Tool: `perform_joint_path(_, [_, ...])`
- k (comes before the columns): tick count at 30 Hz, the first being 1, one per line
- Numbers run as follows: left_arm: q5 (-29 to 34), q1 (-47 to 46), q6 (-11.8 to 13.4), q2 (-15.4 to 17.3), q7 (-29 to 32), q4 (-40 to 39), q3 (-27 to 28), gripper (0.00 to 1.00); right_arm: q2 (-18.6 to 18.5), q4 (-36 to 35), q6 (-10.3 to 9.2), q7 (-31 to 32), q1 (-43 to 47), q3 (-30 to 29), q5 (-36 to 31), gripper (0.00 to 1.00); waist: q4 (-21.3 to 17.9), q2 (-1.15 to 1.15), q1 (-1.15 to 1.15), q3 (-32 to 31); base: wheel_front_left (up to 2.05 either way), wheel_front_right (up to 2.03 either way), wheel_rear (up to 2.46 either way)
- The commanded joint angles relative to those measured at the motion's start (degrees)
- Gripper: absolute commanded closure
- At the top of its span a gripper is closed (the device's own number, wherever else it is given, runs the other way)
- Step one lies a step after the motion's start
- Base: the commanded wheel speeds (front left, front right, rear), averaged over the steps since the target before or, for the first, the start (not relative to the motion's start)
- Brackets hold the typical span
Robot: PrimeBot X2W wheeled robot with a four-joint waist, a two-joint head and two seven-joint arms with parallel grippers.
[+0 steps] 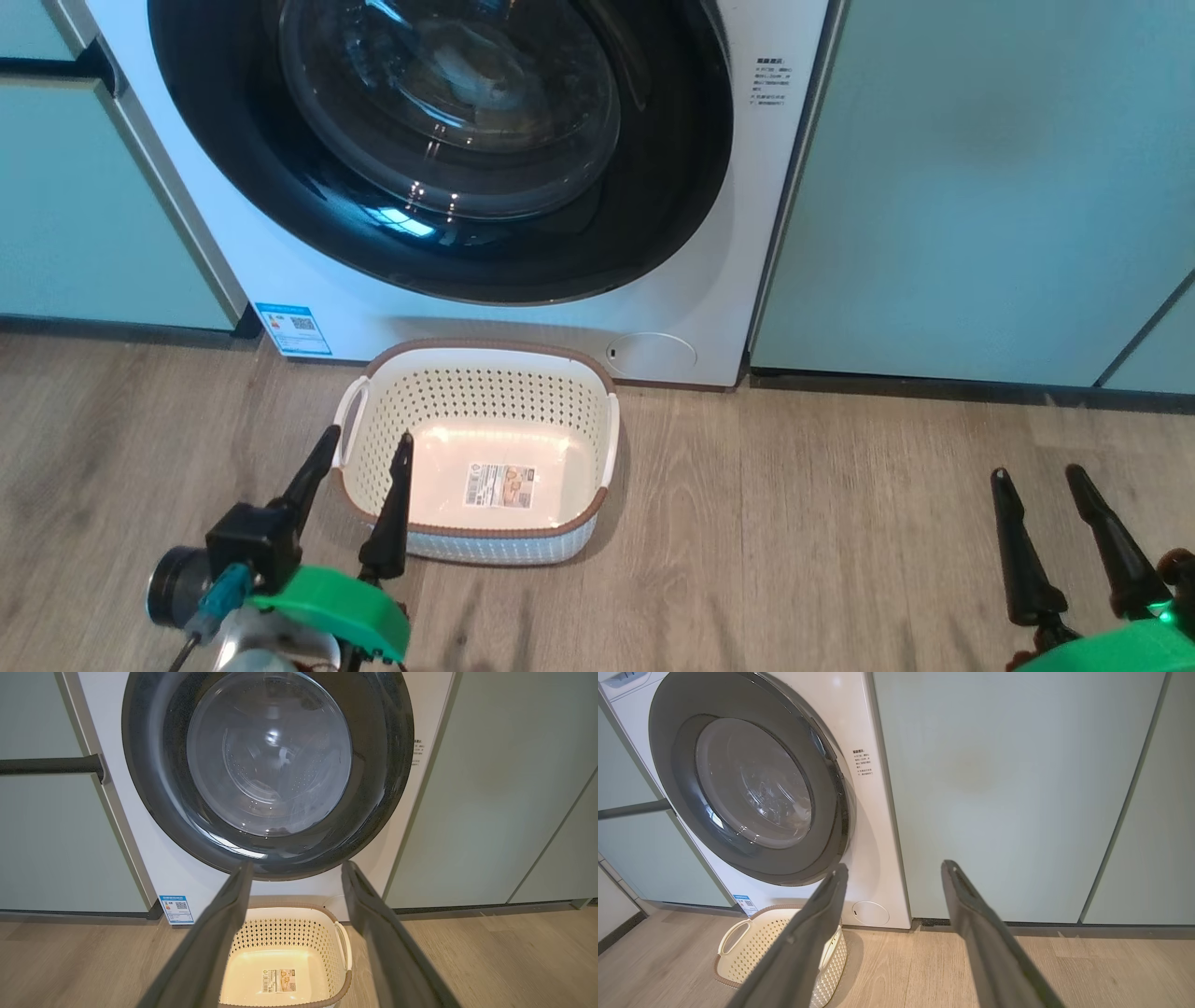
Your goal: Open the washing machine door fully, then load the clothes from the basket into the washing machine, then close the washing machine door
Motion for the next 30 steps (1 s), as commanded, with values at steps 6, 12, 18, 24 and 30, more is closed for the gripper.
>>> perform_joint_path(6, [-0.5, -2.1, 0.7, 1.1, -0.3, -1.6, 1.8, 0.0, -0.2, -1.9, -0.2, 0.4, -2.2, 1.3, 0.2, 0.0, 0.1, 0.0, 0.0, -0.4, 0.0, 0.0, 0.0])
perform_joint_path(12, [-3.8, -2.1, -0.4, 0.1, -0.3, -1.2, 1.8, 0.0, -0.2, -1.9, -0.2, 0.4, -2.4, 1.5, 0.3, 0.0, 0.1, 0.0, 0.0, -0.6, 0.0, 0.0, 0.0])
perform_joint_path(18, [-11.1, 0.5, -2.9, -2.3, 0.5, 4.4, -0.6, 1.0, 0.1, 2.6, 0.02, 0.5, 0.3, 0.5, 1.3, 1.0, 0.2, 0.0, 0.0, -0.7, 0.0, 0.0, 0.0])
perform_joint_path(24, [-14.3, 0.0, -3.0, -2.5, 1.3, 5.3, -0.1, 1.0, -0.1, 3.4, 0.01, 0.7, -0.1, 0.7, 5.1, 1.0, 0.5, 0.0, 0.0, -0.7, 0.0, 0.0, 0.0])
perform_joint_path(30, [-17.1, -0.3, -3.1, -2.5, 2.0, 5.6, 0.3, 1.0, -0.4, 4.0, 0.0, 1.0, -0.8, 0.8, 8.5, 1.0, 0.6, 0.0, 0.0, -0.7, 0.0, 0.0, 0.0])
